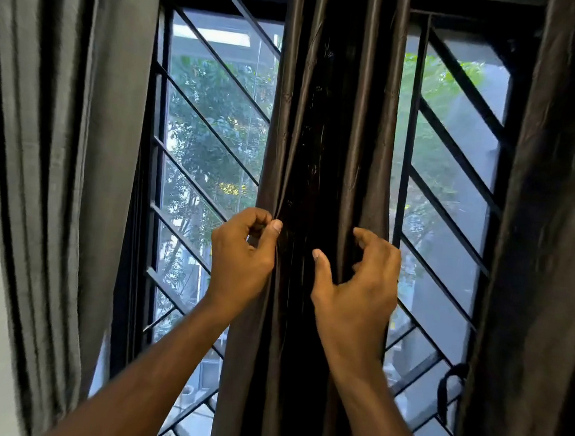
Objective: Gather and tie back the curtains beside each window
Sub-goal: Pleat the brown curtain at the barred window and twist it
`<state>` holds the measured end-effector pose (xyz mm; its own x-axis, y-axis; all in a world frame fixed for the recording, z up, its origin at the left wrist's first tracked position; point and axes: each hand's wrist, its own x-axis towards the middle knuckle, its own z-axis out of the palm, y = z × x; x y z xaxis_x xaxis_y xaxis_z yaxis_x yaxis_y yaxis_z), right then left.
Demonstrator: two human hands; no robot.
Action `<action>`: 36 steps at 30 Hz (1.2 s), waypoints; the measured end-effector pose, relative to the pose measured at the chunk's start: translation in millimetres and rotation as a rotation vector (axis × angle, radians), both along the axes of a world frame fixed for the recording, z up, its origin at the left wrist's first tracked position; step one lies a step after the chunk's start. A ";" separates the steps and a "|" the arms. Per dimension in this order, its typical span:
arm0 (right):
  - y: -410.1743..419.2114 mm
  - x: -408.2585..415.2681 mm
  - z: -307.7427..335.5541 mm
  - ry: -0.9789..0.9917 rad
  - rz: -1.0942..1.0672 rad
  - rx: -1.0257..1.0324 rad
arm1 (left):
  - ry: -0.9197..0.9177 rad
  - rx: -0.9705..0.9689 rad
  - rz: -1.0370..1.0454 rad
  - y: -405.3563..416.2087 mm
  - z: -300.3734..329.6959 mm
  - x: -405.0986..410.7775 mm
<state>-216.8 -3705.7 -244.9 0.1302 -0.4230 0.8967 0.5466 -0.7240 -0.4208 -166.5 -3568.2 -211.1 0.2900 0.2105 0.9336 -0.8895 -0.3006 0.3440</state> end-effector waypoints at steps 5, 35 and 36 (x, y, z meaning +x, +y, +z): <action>0.5 15.0 -5.5 -0.048 -0.048 -0.143 | 0.005 0.061 0.066 -8.5 -3.0 1.6; -29.4 -24.5 -4.3 -0.192 0.145 -0.163 | 0.015 -0.010 0.118 -27.9 -4.0 -10.1; -39.2 -27.0 -2.0 -0.199 0.098 -0.080 | 0.020 -0.017 0.117 -25.8 -4.2 -7.9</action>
<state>-243.8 -3744.8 -246.9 -0.0154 -0.3440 0.9388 0.6821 -0.6901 -0.2417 -174.4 -3594.0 -215.3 0.2810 0.2594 0.9240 -0.8418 -0.3957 0.3671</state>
